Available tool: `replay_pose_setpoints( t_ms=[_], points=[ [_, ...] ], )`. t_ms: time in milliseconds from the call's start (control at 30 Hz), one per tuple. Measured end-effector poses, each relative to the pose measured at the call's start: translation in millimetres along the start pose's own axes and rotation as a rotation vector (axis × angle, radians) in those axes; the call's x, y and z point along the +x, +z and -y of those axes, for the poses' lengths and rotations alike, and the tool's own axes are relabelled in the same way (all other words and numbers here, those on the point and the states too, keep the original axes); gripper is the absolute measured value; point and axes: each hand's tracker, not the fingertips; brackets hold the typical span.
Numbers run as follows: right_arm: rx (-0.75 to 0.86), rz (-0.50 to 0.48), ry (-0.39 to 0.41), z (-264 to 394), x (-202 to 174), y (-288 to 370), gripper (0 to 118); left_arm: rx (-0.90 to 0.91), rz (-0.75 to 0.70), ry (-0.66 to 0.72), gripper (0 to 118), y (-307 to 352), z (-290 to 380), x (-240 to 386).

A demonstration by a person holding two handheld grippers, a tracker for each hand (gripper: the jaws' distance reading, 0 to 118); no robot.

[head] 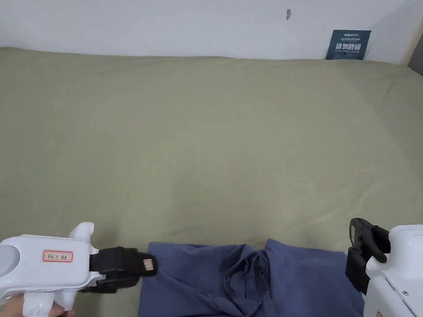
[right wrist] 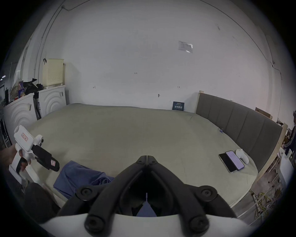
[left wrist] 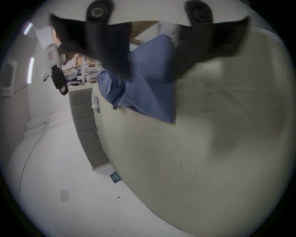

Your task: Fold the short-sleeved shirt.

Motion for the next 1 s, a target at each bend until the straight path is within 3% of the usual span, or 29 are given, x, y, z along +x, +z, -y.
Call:
replay_pose_setpoints(
  t_ms=[33, 100, 200, 267, 300, 333, 367, 400, 433, 467, 533, 600, 767, 867, 1000],
  points=[
    [-0.004, -0.003, 0.004, 0, -1, -1, 0, -0.027, 0.009, 0.019, 116, -9, 1, -5],
    [-0.006, -0.003, 0.012, 0, -1, -1, 0, -0.020, 0.014, 0.034, 114, -17, 2, -10],
    [-0.010, -0.001, 0.016, 0, -1, -2, 0, -0.012, 0.141, 0.049, 114, -29, -2, -12],
    [-0.014, 0.003, 0.024, -1, 0, -3, 0, -0.031, 0.213, 0.096, 108, -40, -7, -16],
    [-0.014, 0.004, 0.026, -1, 0, -3, 0, -0.028, 0.240, 0.123, 95, -49, -5, -18],
    [-0.014, 0.007, 0.026, -1, 1, -3, 0, -0.042, 0.277, 0.175, 62, -59, -2, -21],
    [-0.013, 0.007, 0.026, -1, 1, -2, 0, -0.073, 0.282, 0.202, 43, -66, 0, -22],
    [-0.011, 0.010, 0.024, -1, 2, -1, 0, -0.063, 0.217, 0.179, 34, -73, 3, -21],
    [-0.009, 0.012, 0.021, -1, 3, 1, 0, -0.070, 0.138, 0.155, 34, -80, 7, -19],
    [-0.008, 0.013, 0.021, -1, 4, 1, 0, -0.066, 0.125, 0.148, 19, -82, 9, -19],
    [-0.007, 0.018, 0.024, -2, 7, 4, 0, -0.035, 0.202, 0.207, 18, -72, 9, -15],
    [0.003, 0.020, 0.024, -5, 10, 6, 0, 0.005, 0.134, 0.156, 16, -56, 7, -8],
    [0.052, 0.024, 0.009, -16, 16, 10, 0, 0.090, 0.130, 0.152, 12, 12, -1, 1],
    [0.070, 0.015, 0.002, -22, 15, 8, 0, 0.188, 0.069, 0.146, 12, 74, -4, 3],
    [0.086, -0.008, 0.000, -25, 11, 5, 0, 0.262, -0.136, 0.092, 12, 135, -3, 11]
  ],
)
